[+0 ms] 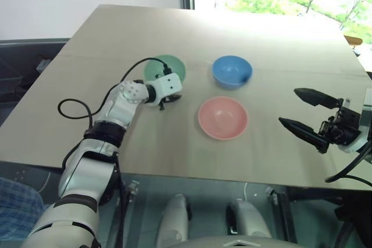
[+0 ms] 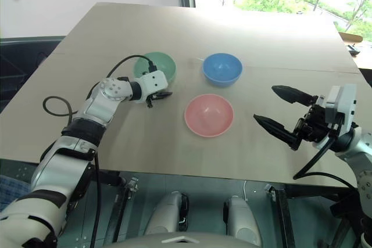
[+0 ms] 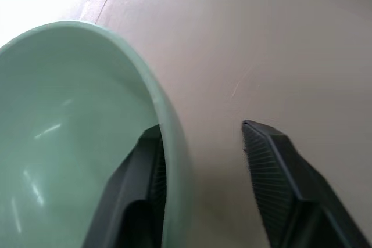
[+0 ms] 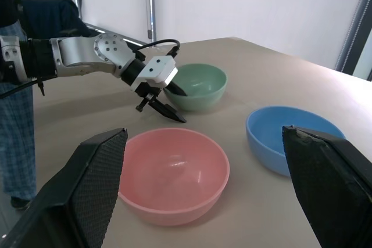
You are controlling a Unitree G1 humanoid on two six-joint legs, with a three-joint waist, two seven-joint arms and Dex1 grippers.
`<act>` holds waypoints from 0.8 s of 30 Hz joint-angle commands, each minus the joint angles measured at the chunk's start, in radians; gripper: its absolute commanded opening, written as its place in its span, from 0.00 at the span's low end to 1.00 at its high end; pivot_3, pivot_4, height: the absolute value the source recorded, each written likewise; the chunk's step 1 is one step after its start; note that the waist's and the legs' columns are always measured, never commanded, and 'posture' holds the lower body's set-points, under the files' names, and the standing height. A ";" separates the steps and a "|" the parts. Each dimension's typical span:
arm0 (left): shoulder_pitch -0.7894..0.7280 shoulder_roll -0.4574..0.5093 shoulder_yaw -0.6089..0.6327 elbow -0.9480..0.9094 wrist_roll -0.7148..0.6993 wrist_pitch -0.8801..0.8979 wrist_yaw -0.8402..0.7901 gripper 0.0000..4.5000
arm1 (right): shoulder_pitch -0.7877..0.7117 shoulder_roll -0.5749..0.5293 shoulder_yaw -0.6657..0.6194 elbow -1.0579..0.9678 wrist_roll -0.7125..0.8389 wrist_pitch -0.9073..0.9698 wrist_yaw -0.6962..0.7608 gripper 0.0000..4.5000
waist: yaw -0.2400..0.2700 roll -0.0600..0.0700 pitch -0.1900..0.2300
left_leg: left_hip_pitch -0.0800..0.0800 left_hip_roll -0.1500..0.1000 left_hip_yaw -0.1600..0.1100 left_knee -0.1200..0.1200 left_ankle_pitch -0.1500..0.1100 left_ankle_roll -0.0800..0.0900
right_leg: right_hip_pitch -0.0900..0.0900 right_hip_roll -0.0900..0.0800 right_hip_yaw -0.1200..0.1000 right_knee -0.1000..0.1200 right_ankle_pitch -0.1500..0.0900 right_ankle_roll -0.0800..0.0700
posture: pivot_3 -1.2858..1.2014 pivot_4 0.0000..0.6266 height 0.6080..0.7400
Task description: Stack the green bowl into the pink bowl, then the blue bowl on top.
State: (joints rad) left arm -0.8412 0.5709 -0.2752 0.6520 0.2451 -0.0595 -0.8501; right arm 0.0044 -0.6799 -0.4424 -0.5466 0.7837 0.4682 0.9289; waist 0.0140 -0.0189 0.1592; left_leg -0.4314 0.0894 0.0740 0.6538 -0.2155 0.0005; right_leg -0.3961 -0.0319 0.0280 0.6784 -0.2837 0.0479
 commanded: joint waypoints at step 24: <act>0.042 0.041 -0.037 -0.725 -0.396 0.159 -0.544 0.02 | 0.014 -0.008 0.030 -0.026 0.015 -0.044 -0.032 1.00 | -0.021 0.001 0.000 | 0.000 0.000 0.000 0.000 0.000 0.000 | 0.000 0.001 0.001 0.000 0.000 0.000 | 0.52 0.24 1.00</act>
State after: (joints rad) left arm -0.8001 0.5914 -0.3148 0.0147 -0.1022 0.1024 -1.3314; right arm 0.0211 -0.6801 -0.4001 -0.5515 0.7925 0.4502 0.8944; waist -0.0072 -0.0184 0.1592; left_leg -0.4315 0.0897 0.0738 0.6538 -0.2154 0.0003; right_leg -0.3962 -0.0314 0.0286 0.6787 -0.2837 0.0479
